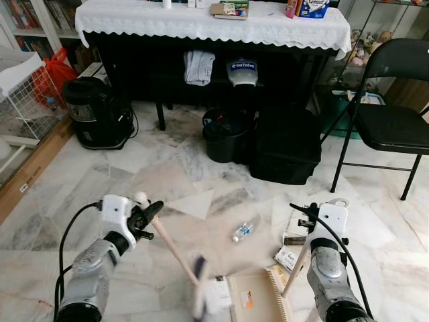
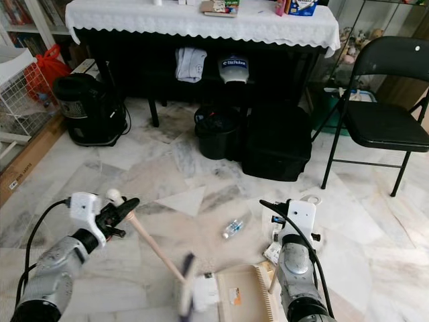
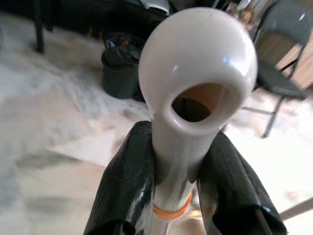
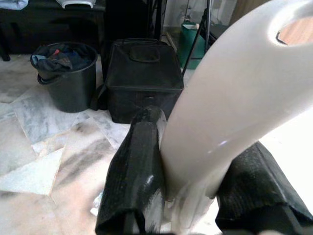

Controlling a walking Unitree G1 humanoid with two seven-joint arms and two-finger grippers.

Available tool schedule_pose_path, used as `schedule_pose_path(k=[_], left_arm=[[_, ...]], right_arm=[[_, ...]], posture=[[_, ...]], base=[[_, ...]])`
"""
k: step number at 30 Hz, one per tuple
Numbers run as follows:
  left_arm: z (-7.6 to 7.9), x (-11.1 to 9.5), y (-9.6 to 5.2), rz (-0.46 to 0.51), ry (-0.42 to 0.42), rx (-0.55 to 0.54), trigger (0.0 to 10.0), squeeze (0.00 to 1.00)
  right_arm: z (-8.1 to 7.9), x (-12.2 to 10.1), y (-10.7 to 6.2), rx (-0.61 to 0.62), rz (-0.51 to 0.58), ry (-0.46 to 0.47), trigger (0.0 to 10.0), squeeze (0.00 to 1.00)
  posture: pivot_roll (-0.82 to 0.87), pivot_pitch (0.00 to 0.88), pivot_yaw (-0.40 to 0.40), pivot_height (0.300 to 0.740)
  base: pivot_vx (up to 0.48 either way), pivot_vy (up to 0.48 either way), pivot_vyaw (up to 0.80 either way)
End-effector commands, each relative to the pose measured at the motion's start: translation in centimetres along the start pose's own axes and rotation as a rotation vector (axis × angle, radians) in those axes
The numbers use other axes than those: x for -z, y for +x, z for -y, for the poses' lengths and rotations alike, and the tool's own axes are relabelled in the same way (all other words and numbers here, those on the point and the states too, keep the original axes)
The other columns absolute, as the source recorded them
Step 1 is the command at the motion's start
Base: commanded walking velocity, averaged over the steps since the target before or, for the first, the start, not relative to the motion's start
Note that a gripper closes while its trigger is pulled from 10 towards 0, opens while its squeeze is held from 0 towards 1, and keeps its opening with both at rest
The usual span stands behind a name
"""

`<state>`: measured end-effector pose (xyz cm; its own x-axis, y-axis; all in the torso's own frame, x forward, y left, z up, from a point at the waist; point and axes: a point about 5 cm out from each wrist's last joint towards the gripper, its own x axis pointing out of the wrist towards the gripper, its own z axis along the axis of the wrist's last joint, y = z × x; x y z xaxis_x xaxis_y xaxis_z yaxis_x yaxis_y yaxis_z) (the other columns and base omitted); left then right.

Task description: Sweep floor

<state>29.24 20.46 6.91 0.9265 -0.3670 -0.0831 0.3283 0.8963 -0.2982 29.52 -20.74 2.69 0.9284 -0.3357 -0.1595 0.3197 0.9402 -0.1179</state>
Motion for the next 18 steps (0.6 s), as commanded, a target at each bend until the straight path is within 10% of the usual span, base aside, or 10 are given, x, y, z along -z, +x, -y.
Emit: schedule_pose_path(k=[1, 9, 18], left_arm=[[0.8, -0.2, 0.1, 0.023, -0.121, 0.066, 10.0, 0.0], [1.4, -2.8, 0.4, 0.114, -0.276, 0.144, 10.0, 0.0], [0.2, -6.2, 0.5, 0.234, -0.11, 0.005, 10.0, 0.0]], right_arm=[[0.4, 1.1, -0.3, 0.009, -0.06, -0.035, 10.0, 0.0], [0.2, 0.8, -0.1, 0.009, -0.058, -0.034, 10.0, 0.0], [0.0, 0.6, 0.1, 0.005, -0.05, -0.022, 10.0, 0.0]], posture=[[-0.06, 0.073, -0.064, 0.74], [-0.06, 0.065, -0.061, 0.74], [-0.05, 0.054, -0.055, 0.74]], base=[[0.0, 0.0, 0.0], [0.0, 0.0, 0.0], [0.0, 0.0, 0.0]])
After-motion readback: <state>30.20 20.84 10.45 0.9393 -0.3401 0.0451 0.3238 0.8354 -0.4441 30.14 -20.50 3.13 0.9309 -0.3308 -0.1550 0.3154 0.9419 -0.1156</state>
